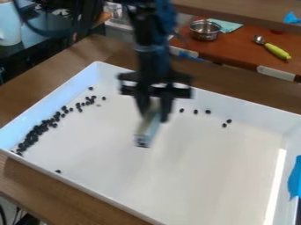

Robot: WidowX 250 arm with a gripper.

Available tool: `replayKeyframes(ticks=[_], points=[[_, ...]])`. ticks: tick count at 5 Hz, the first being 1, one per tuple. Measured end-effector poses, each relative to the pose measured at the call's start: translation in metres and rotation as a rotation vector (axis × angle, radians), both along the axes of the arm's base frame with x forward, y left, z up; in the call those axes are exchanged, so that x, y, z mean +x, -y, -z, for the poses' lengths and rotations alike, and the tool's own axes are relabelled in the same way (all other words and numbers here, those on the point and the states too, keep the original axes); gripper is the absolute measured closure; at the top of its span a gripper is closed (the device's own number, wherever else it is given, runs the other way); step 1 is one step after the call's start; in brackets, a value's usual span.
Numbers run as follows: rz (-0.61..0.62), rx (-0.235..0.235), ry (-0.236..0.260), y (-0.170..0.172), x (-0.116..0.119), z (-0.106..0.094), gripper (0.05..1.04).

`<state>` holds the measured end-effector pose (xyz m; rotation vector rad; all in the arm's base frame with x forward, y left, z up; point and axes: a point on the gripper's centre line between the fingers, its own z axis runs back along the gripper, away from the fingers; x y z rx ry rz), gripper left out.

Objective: Sweep into pile

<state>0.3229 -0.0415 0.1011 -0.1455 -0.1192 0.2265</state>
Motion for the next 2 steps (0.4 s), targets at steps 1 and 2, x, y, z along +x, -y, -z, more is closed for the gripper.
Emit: replayKeyframes(ticks=[1,2], points=[[-0.019,-0.011,-0.023,0.03,0.02,0.01,0.701],[0.026,-0.028,-0.019,0.059,0.032,0.014,0.701]])
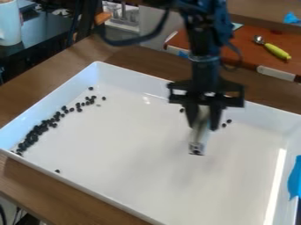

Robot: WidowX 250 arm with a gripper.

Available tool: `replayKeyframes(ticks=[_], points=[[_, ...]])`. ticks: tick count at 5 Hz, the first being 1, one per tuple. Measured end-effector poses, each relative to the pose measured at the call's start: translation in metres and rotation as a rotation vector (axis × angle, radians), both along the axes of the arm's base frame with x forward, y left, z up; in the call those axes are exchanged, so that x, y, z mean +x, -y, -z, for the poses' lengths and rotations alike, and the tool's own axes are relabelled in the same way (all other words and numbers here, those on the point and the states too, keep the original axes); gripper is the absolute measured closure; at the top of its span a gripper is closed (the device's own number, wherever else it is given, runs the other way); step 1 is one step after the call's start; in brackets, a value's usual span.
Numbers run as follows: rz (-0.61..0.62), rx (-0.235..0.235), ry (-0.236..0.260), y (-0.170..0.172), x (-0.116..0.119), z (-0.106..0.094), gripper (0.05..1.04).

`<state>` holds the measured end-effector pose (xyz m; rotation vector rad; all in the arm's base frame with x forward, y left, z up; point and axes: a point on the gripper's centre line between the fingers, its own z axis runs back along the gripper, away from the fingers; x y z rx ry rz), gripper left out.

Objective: Sweep into pile

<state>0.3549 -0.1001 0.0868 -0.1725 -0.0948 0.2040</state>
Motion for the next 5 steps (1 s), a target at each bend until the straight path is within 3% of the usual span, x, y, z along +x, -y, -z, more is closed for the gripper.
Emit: replayKeyframes(ticks=[1,5], points=[[0.023,-0.005,0.001,0.014,0.003,0.014,0.701],[0.041,-0.003,0.037,0.044,0.019,0.02,0.701]])
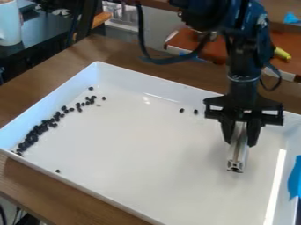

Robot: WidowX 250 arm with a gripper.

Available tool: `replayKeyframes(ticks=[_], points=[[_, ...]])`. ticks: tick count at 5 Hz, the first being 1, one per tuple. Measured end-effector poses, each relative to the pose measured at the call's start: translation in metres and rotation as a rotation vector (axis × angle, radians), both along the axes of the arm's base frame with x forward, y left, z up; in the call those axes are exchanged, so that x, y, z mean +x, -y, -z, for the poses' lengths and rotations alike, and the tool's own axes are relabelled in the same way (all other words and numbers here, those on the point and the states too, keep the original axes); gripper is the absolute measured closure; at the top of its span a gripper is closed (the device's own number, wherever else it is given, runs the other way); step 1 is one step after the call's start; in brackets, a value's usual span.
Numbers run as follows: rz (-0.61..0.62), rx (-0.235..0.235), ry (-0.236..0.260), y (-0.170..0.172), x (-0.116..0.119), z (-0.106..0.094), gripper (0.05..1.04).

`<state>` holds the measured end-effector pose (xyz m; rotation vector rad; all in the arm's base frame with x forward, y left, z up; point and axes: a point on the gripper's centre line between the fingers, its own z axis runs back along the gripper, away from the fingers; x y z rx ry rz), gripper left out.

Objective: Sweep into pile

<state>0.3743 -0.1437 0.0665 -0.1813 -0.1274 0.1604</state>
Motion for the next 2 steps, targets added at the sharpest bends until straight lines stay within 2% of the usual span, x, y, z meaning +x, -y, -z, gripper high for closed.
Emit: replayKeyframes(ticks=[1,2], points=[[0.006,0.005,-0.019,-0.003,0.002,0.009,0.701],[-0.005,0.001,-0.011,-0.017,0.008,0.009,0.701]])
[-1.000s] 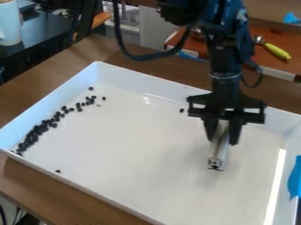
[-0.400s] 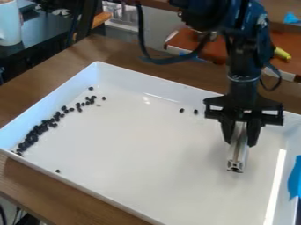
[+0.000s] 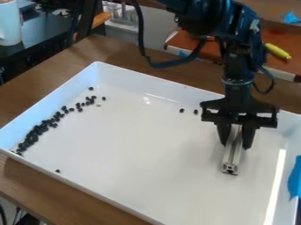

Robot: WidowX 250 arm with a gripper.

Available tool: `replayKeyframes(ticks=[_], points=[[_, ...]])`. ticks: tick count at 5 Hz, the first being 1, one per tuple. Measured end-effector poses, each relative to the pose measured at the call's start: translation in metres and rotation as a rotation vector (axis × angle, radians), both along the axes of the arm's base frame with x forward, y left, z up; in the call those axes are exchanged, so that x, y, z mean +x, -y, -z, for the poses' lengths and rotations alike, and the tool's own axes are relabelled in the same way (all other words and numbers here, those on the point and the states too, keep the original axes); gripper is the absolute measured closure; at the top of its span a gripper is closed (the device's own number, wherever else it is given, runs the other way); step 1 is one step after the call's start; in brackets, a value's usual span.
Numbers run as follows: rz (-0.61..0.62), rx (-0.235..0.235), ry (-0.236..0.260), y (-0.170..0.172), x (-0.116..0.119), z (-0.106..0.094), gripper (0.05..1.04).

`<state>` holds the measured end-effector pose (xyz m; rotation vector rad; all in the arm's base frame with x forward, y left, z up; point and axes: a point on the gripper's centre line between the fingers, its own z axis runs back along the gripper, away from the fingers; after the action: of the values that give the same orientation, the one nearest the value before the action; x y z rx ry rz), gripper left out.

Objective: Sweep into pile

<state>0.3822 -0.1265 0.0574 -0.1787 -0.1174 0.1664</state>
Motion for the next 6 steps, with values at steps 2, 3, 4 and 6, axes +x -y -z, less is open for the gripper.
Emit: replayKeyframes(ticks=[2,3,4,6], points=[[-0.004,-0.02,-0.053,-0.045,0.001,0.002,0.701],[-0.014,-0.013,-0.056,-0.076,-0.002,0.003,0.701],[-0.048,-0.008,-0.049,-0.107,-0.005,0.004,0.701],[-0.126,0.014,-0.012,-0.144,-0.001,0.006,0.701]])
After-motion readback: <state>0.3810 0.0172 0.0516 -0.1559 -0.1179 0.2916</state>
